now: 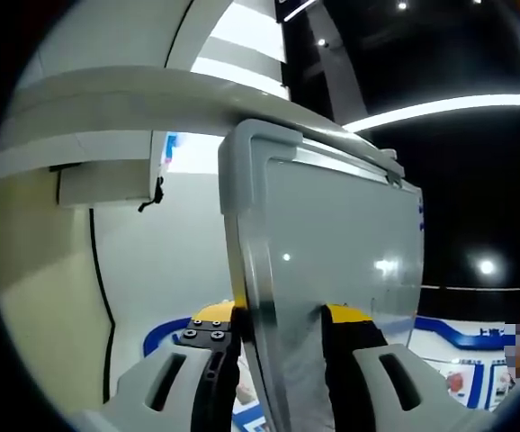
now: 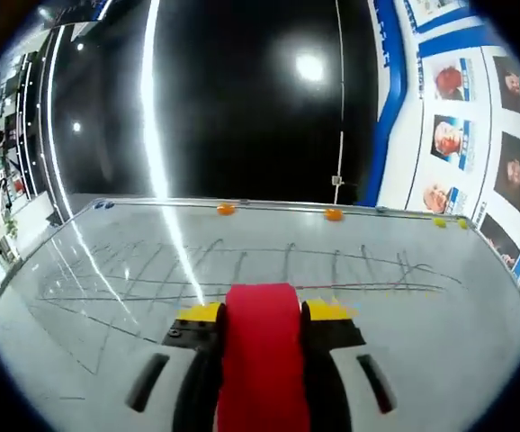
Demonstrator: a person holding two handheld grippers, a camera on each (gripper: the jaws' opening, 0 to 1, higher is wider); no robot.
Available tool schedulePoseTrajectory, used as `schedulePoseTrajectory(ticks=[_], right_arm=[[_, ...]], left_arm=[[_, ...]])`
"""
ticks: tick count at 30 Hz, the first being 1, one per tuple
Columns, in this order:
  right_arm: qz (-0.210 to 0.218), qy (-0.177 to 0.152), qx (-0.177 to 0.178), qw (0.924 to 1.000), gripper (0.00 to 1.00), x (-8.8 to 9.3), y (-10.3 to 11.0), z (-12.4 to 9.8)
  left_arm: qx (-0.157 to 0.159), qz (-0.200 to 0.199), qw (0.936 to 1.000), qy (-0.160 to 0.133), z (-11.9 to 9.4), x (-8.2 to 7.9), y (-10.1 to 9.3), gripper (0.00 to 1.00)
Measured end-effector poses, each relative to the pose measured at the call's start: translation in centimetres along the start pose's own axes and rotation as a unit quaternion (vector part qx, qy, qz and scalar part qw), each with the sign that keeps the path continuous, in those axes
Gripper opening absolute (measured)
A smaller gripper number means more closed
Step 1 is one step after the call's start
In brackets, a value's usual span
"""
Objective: Wipe the writing off the whiteboard with the eraser
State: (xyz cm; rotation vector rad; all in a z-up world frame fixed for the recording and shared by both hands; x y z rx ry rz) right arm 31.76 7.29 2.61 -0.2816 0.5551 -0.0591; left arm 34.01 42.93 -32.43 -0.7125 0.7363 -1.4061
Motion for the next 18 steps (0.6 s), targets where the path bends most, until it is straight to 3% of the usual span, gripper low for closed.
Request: schedulePoseTrajectory(ticks=[4, 7, 10, 14, 18], right_arm=[[-0.036, 0.004, -0.054, 0.9979, 0.28, 0.4, 4.8, 0.0], [-0.070, 0.012, -0.115, 0.9909, 0.28, 1.0, 8.5, -0.6], [-0.093, 0.019, -0.165, 0.9818, 0.28, 1.5, 10.8, -1.4], [-0.100, 0.027, -0.177, 0.9788, 0.28, 1.3, 10.6, -1.5], [-0.115, 0.028, -0.184, 0.9758, 0.28, 0.5, 8.8, -0.6]], left_arm=[[-0.001, -0.002, 1.0000, 0.001, 0.0, 0.0, -0.1, 0.38], [-0.002, -0.003, 1.0000, 0.002, 0.0, 0.0, -0.2, 0.38], [-0.001, -0.003, 1.0000, 0.005, 0.0, 0.0, -0.1, 0.38], [0.001, -0.004, 1.0000, 0.004, -0.1, 0.0, -0.1, 0.38], [-0.001, -0.004, 1.0000, 0.004, -0.1, 0.1, -0.1, 0.38]])
Point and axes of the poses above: the point that each gripper's makers call its tool centre point, and the gripper's own axes: z roughly forward along the fingers, y roughly to its left, x roughly out of its underside, the point moved 8 cm from there along -z, roughly backward along the fingers, and after that the axes turned 3 degrees about -x, right-handed, at the moved point
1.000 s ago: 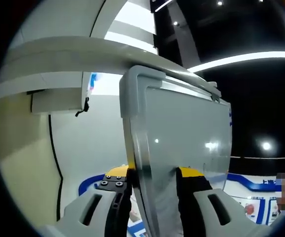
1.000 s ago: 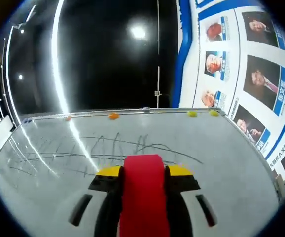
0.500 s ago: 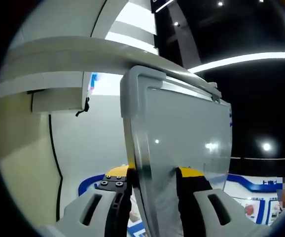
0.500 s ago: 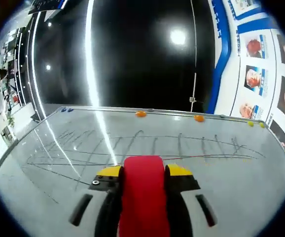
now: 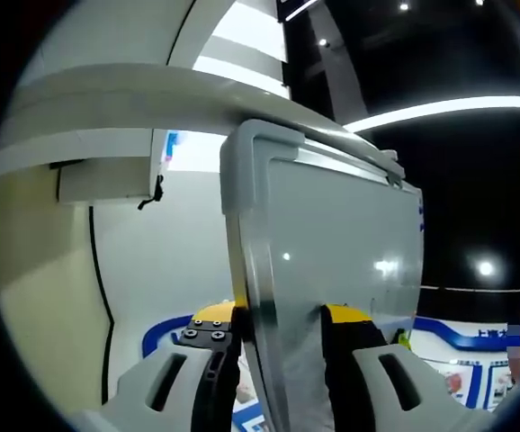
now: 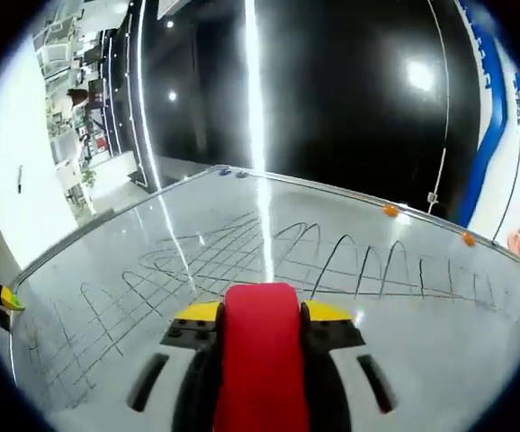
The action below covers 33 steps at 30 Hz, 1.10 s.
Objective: Wipe the writing off the whiteboard with the eraser
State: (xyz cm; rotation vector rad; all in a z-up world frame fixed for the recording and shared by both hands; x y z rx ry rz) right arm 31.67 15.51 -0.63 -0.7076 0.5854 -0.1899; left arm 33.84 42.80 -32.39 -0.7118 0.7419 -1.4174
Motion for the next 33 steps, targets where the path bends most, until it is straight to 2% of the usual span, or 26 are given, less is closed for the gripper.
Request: schedulePoseTrajectory(ticks=[5, 7, 15, 17, 21, 22, 24, 28, 30, 32, 33], right_arm=[[0.030, -0.011, 0.038, 0.9988, 0.28, -0.4, -5.6, 0.5], [0.040, -0.013, 0.049, 0.9979, 0.28, -0.3, -7.1, 0.2], [0.091, -0.012, 0.118, 0.9887, 0.28, 1.8, -14.6, -3.8], [0.118, -0.009, 0.148, 0.9819, 0.28, 2.6, -17.0, -5.4], [0.152, -0.006, 0.183, 0.9713, 0.28, 3.7, -20.1, -7.6], [0.164, -0.004, 0.201, 0.9657, 0.28, 4.3, -21.8, -8.9], [0.168, 0.002, 0.225, 0.9598, 0.28, 5.2, -23.6, -10.7], [0.199, 0.004, 0.270, 0.9421, 0.28, 7.1, -27.2, -14.2], [0.179, 0.010, 0.275, 0.9446, 0.28, 7.7, -28.5, -15.3], [0.192, 0.007, 0.281, 0.9402, 0.28, 8.1, -29.2, -15.9], [0.200, 0.011, 0.296, 0.9342, 0.28, 8.4, -29.8, -16.7]], left_arm=[[-0.002, 0.001, 1.0000, 0.005, 0.0, -0.1, 0.0, 0.38], [-0.002, 0.001, 1.0000, 0.006, 0.0, -0.1, 0.0, 0.38], [-0.005, 0.000, 1.0000, 0.008, -0.1, 0.0, -0.1, 0.38], [-0.006, 0.001, 0.9999, 0.009, 0.0, 0.0, -0.1, 0.38], [-0.006, 0.001, 0.9999, 0.012, 0.0, 0.0, -0.1, 0.38], [-0.006, 0.001, 0.9999, 0.013, 0.0, 0.0, -0.1, 0.38], [-0.006, 0.002, 0.9999, 0.014, 0.0, 0.0, -0.1, 0.38], [-0.006, 0.001, 0.9999, 0.015, 0.0, 0.1, -0.1, 0.38], [-0.006, 0.001, 0.9999, 0.016, 0.0, 0.1, -0.1, 0.38], [-0.007, 0.001, 0.9998, 0.019, 0.1, 0.0, -0.1, 0.38], [-0.007, 0.001, 0.9998, 0.020, 0.1, 0.0, -0.1, 0.38]])
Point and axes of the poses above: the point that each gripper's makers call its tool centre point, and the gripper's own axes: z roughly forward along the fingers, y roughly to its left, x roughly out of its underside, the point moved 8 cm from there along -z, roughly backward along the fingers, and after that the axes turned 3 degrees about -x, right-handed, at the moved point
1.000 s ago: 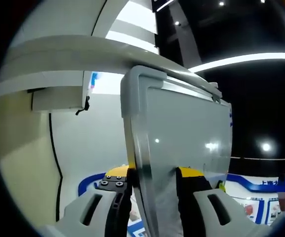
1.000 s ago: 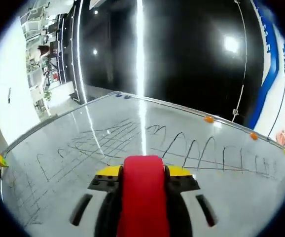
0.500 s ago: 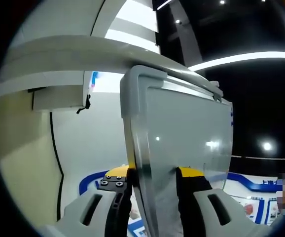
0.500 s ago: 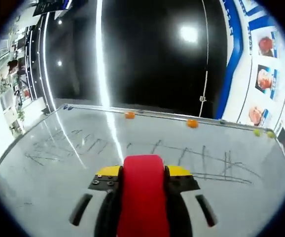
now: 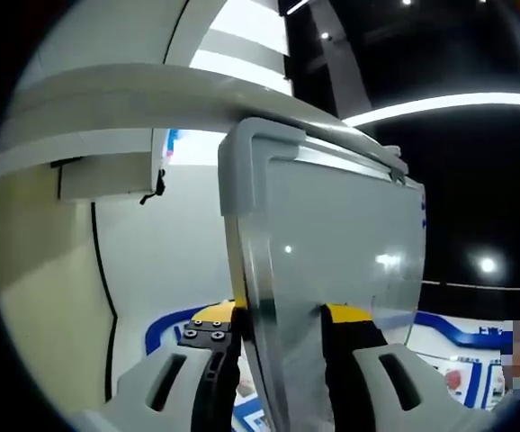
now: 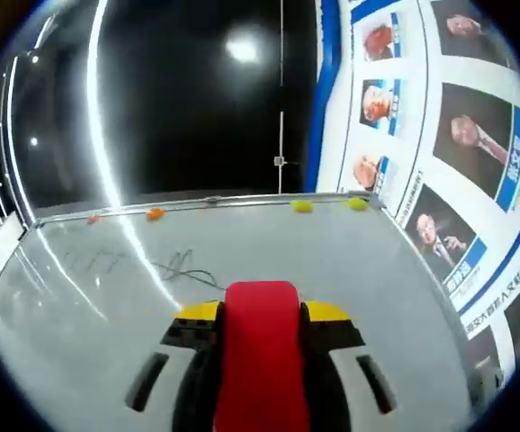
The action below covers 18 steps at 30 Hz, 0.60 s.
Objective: Wipe the writing off the whiteboard with the eraser
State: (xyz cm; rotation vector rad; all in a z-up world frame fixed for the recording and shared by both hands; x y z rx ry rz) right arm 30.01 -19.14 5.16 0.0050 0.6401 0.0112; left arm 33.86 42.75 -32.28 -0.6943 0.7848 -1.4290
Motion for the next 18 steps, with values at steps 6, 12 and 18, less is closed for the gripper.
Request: schedulePoseTrajectory(ticks=[6, 12, 18], right_arm=[[0.015, 0.001, 0.022, 0.9997, 0.28, 0.0, -1.0, -0.3], [0.029, -0.008, 0.044, 0.9986, 0.28, -0.4, -0.6, 0.8], [0.035, -0.029, 0.058, 0.9972, 0.29, -2.0, -0.6, 2.9]], left_arm=[[0.000, 0.000, 1.0000, -0.004, 0.0, 0.0, 0.0, 0.38], [-0.002, 0.000, 1.0000, -0.005, 0.0, 0.0, 0.0, 0.38], [0.002, -0.004, 1.0000, -0.008, 0.0, 0.1, 0.0, 0.38]])
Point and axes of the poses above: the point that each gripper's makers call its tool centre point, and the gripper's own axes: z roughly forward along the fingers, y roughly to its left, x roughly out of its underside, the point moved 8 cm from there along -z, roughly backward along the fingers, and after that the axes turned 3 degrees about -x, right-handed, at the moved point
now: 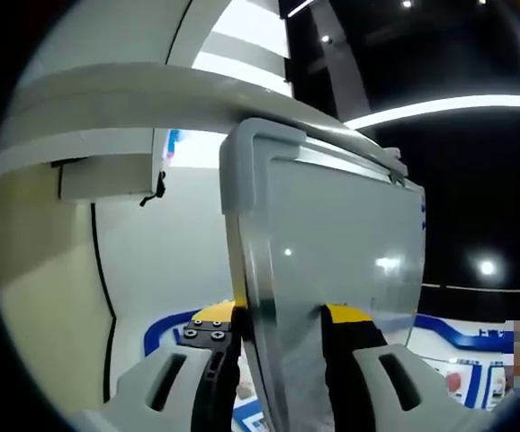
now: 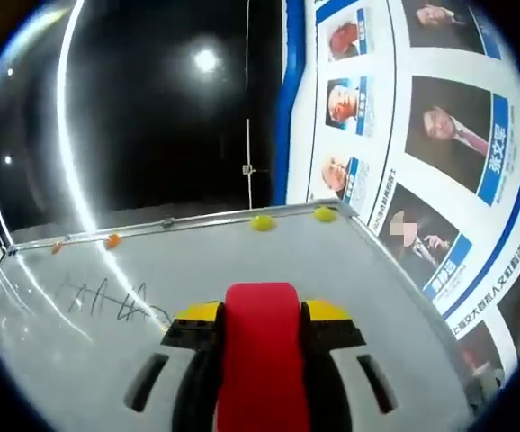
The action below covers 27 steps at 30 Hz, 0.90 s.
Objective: Wipe the writing off the whiteboard with the eraser
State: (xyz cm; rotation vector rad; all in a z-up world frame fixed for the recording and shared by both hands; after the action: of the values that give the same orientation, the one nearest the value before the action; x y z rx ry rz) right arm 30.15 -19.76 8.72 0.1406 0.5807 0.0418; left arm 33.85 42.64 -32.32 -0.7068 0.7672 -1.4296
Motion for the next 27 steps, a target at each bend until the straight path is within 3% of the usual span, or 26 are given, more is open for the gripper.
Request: schedulePoseTrajectory(ticks=[4, 17, 27], right_arm=[[0.009, -0.015, 0.029, 0.9994, 0.28, 0.2, 0.9, -0.2], [0.005, -0.047, 0.012, 0.9988, 0.28, 0.9, 8.2, 0.3], [-0.022, -0.059, -0.042, 0.9971, 0.28, 1.1, 15.0, 0.4]], left_arm=[[0.002, -0.006, 1.0000, -0.004, 0.0, -0.1, 0.0, 0.38], [0.003, -0.009, 0.9997, -0.024, -0.1, 0.2, -0.1, 0.37], [0.008, -0.009, 0.9998, -0.016, -0.3, 0.0, -0.1, 0.37]])
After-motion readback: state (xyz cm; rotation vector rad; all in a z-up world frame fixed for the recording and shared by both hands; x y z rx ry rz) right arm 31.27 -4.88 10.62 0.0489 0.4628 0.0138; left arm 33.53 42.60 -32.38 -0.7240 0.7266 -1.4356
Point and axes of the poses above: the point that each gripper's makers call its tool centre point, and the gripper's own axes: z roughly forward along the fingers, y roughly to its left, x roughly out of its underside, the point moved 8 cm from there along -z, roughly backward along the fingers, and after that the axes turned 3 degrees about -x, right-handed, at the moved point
